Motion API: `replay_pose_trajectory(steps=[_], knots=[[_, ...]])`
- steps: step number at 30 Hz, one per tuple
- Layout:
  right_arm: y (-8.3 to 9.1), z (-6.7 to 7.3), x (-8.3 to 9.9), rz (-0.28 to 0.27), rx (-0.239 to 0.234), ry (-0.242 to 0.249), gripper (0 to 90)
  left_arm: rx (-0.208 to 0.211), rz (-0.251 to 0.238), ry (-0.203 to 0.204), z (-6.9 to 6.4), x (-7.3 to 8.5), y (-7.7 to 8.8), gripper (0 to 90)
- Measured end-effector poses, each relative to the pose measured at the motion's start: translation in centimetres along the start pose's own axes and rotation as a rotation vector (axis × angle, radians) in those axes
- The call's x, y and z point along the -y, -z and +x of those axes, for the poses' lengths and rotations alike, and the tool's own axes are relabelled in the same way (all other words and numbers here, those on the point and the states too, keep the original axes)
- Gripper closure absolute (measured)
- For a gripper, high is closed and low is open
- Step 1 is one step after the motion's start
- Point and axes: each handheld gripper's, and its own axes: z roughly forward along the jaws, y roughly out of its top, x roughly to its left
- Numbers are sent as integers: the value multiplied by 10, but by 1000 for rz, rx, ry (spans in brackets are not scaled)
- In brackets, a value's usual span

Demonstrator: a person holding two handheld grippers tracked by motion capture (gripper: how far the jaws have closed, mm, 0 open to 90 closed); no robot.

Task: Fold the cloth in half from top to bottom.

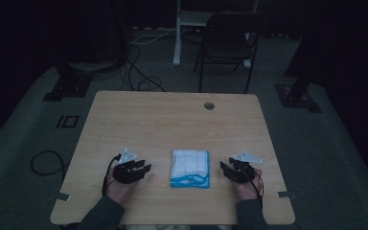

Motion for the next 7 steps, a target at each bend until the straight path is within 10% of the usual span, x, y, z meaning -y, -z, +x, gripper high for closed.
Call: replay_pose_trajectory(steps=[7], knots=[[-1, -3, 0, 0, 5, -10, 532, -48, 5, 14, 9, 3, -2, 617]])
